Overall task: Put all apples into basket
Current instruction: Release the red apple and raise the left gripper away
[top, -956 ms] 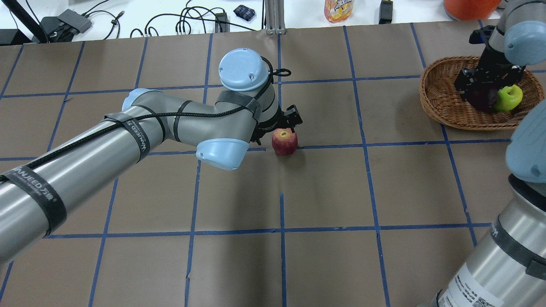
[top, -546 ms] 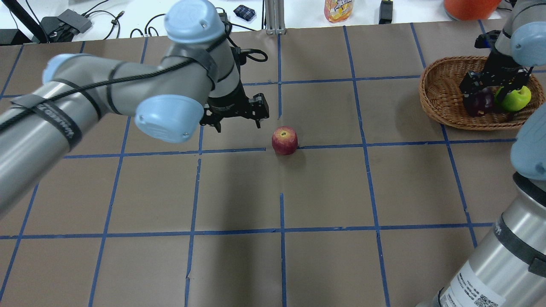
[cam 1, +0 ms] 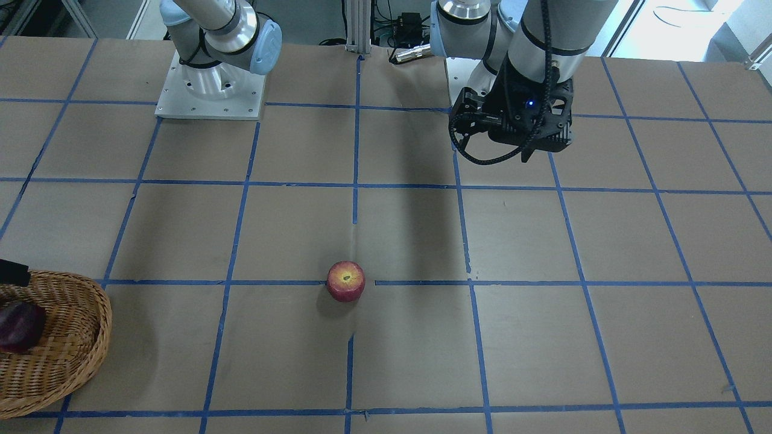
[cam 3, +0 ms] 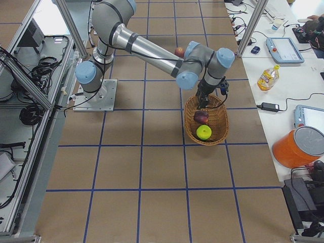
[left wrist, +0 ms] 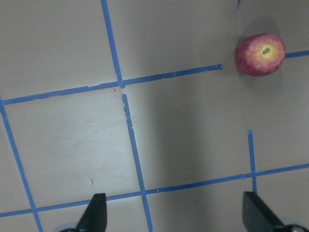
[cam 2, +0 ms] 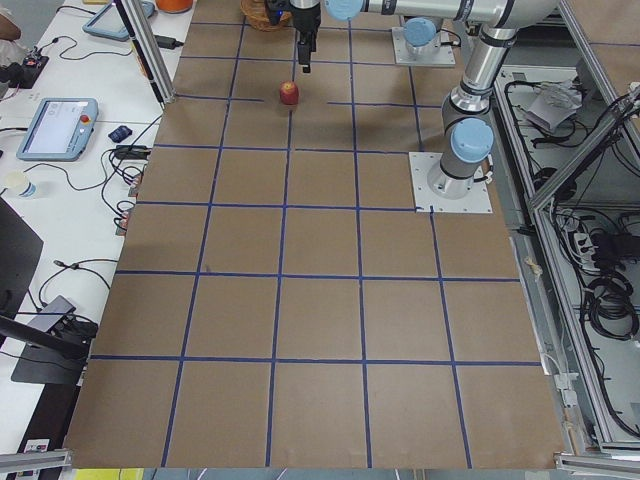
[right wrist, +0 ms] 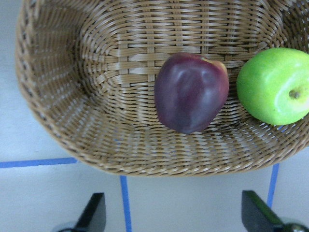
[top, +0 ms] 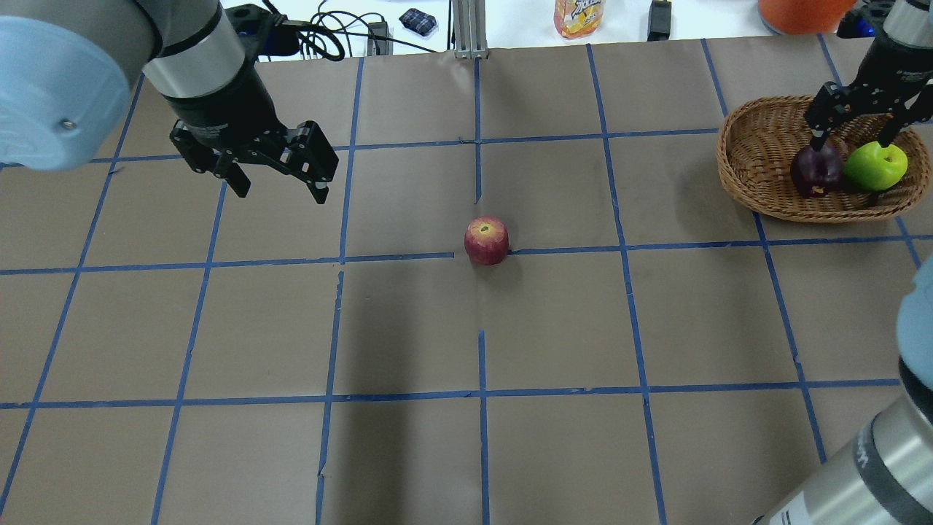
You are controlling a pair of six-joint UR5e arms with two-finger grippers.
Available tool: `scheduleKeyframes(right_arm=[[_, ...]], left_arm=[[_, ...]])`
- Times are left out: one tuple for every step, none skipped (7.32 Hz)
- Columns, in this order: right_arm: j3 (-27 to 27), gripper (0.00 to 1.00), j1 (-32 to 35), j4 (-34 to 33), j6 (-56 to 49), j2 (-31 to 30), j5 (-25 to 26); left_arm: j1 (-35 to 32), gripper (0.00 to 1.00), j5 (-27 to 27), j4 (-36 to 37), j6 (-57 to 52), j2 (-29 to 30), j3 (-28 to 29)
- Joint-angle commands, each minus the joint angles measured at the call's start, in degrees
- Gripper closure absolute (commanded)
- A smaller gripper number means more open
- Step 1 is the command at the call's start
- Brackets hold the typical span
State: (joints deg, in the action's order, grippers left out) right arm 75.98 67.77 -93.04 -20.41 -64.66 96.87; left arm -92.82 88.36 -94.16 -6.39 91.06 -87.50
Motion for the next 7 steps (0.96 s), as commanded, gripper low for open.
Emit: scheduleKeyframes(right_arm=[[0.13,0.0,8.91,3.29,8.04,-3.71,-1.42],[0.22,0.0,14.96,2.87,14.63,-3.46,-2.29],[0.31,0.0,19.81,3.12,21.74,-2.5,-4.65],[0.48,0.0,23.51,3.13,26.25,-2.23,-8.59],[0.48,0.0,26.51,2.86,32.21,-0.83,-10.63],[1.09,0.0,30.37,1.99,38.28,1.01,-10.57],[1.45,0.0,33.28,-1.41,43.12,2.77,-10.65]], left_arm=[[1.15,0.0,0.15,0.47,-0.82,-0.89,1.19],[1.15,0.0,0.32,2.73,-0.47,-1.15,0.67],[1.15,0.0,0.5,3.01,-0.12,-1.67,0.06],[1.15,0.0,0.33,3.1,1.28,-1.68,0.05],[1.15,0.0,0.59,3.02,5.73,-1.77,0.23],[1.15,0.0,0.33,2.41,5.86,-1.85,0.23],[1.15,0.0,0.32,2.4,5.86,-1.59,0.75]])
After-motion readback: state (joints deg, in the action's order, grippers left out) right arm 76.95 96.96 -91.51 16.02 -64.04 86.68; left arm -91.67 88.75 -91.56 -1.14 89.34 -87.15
